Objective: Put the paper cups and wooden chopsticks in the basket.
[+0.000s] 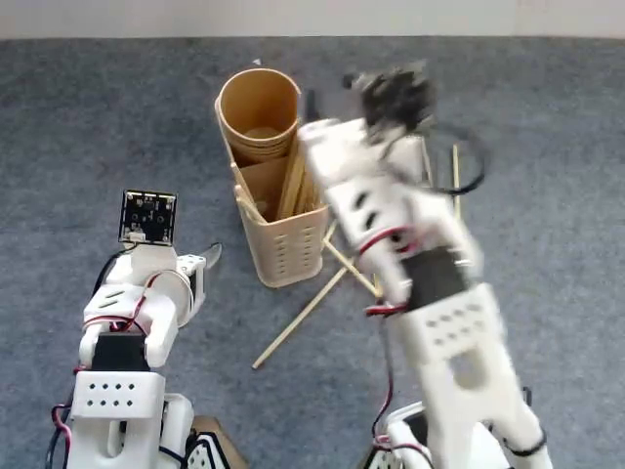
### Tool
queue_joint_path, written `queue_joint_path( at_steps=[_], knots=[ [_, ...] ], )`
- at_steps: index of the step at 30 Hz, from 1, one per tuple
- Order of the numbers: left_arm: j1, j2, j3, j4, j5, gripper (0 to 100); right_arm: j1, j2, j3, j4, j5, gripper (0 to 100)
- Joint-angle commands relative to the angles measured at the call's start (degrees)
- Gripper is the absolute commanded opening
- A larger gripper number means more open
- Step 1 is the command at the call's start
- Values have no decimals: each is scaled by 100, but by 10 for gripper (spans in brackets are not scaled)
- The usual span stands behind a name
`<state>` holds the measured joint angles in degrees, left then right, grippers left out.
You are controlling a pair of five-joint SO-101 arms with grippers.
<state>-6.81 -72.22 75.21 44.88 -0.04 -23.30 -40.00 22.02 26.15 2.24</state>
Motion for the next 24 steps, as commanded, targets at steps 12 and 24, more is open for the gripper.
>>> queue_joint_path(
  at_steps=[12,24],
  knots=[
    [57,-57,-22,-97,44,263,2466,5147,-2668,3776,1442,166],
    [57,-57,-22,-105,44,263,2905,6976,-2826,3108,1635,166]
  ],
)
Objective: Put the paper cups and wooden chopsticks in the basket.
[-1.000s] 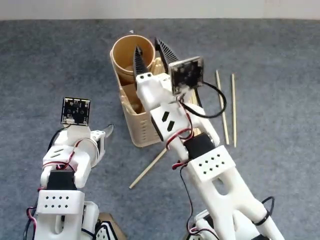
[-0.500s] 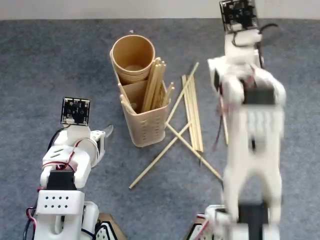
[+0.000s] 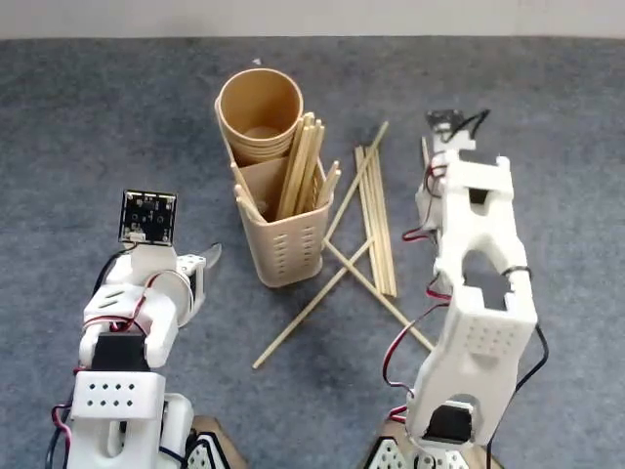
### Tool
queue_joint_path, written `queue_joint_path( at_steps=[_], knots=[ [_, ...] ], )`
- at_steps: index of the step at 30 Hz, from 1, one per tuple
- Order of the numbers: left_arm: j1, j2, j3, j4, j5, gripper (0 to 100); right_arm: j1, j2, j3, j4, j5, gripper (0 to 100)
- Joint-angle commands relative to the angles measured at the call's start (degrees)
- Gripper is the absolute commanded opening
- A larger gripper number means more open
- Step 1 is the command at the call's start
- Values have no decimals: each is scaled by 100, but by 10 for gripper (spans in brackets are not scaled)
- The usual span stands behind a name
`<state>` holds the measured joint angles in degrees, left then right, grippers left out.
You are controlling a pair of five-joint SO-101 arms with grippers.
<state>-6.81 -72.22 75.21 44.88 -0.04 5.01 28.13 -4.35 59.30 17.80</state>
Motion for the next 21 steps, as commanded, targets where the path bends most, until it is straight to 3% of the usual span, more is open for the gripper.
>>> queue_joint_path(
  at_steps=[1,6,9,13,21],
  knots=[
    [57,-57,-22,-105,44,263,75,251,-189,-251,79,166],
    [57,-57,-22,-105,44,263,75,620,-189,-356,114,151],
    [57,-57,-22,-105,44,263,75,681,-189,-347,79,5],
    [57,-57,-22,-105,44,263,75,549,-198,-321,-26,4],
    [66,-57,-22,-105,44,263,-13,-2044,-171,-365,-1389,5]
  ],
)
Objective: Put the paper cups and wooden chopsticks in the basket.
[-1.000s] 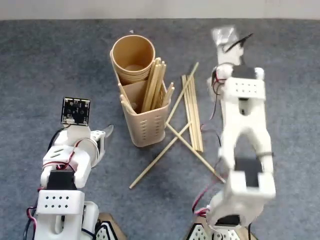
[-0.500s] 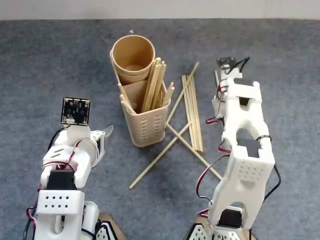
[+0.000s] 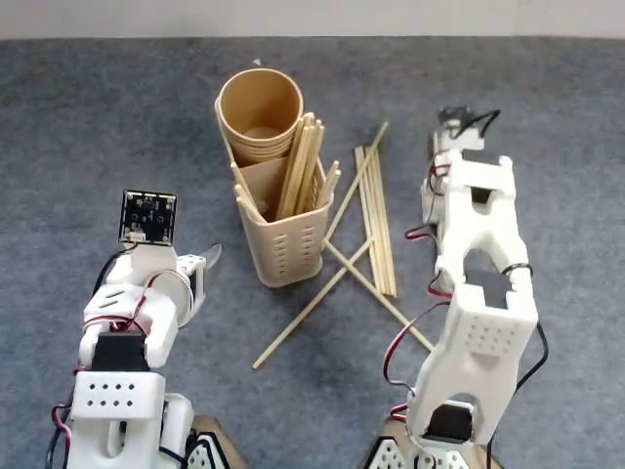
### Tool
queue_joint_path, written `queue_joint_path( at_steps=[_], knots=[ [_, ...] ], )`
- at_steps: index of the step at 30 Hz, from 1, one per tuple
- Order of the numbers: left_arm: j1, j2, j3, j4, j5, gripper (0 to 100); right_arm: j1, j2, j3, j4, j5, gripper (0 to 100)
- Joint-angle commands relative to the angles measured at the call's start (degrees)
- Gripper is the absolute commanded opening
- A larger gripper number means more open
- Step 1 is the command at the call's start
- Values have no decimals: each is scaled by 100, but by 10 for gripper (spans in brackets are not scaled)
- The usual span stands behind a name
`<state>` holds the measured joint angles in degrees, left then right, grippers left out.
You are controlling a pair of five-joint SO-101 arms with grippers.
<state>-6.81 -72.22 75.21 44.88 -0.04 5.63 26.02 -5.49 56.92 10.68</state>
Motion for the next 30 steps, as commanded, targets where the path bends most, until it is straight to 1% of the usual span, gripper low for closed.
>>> queue_joint_path(
  at_steps=[1,3,6,12,15,17,20,24,26,28,30],
  knots=[
    [66,-57,-22,-105,44,263,-136,-2343,-40,-189,-879,5],
    [66,-57,-22,-114,44,263,-409,-3389,31,-567,-1222,5],
    [66,-57,-22,-114,44,263,-971,-4866,848,-1305,-1477,5],
    [75,-57,-22,-114,44,263,-2360,-7204,3354,-3749,-1468,5],
    [75,-75,57,-149,44,263,-2905,-7943,4418,-4523,-1468,5],
    [57,-57,92,-264,44,263,-3213,-8198,4954,-4813,-1468,5],
    [57,-57,101,-290,35,263,-3451,-8259,5367,-5165,-1468,5],
    [57,-57,110,-299,35,263,-3565,-8066,5481,-5552,-1495,5],
    [57,-57,136,-308,35,263,-3565,-7943,5490,-5587,-1495,12],
    [57,-57,136,-308,35,263,-3530,-7890,5490,-5578,-1486,68],
    [57,-57,136,-308,35,263,-3530,-7908,5490,-5569,-1486,163]
  ],
)
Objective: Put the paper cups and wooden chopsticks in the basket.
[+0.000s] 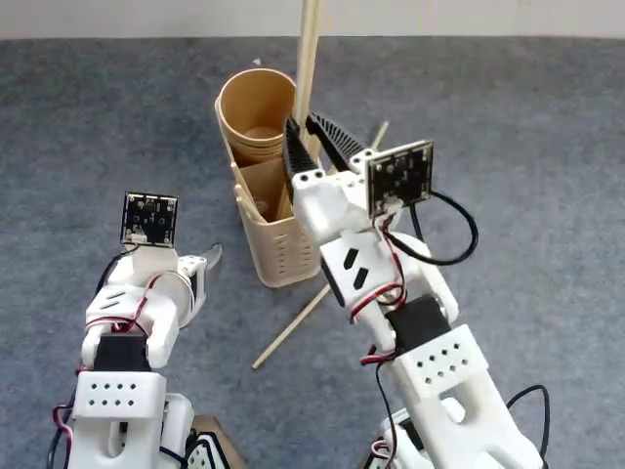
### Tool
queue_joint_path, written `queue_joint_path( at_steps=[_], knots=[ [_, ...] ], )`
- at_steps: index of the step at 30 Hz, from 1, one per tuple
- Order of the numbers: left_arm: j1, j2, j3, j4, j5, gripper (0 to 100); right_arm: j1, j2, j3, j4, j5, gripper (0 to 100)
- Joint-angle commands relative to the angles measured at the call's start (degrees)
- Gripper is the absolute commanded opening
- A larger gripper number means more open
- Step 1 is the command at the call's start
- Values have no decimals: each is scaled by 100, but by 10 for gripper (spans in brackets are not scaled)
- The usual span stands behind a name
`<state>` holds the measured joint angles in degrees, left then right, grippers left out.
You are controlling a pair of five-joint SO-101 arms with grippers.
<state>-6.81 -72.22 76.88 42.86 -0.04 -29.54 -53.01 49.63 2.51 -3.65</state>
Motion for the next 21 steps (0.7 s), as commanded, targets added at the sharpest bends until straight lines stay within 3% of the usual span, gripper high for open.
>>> queue_joint_path(
  at_steps=[1,5,8,11,16,21],
  knots=[
    [57,-57,-31,-105,35,263,-13,-31,-22,-127,-44,200],
    [57,-57,-31,-105,35,263,-13,-259,-22,-84,-44,220],
    [57,-57,-31,-105,35,263,-13,-505,-66,593,-35,220],
    [57,-57,-31,-105,35,263,84,-743,-426,1719,475,220],
    [48,-66,-48,-105,35,263,549,-330,-1947,4708,1415,220],
    [48,-57,-48,-97,35,263,752,558,-1956,5921,2189,220]
  ],
)
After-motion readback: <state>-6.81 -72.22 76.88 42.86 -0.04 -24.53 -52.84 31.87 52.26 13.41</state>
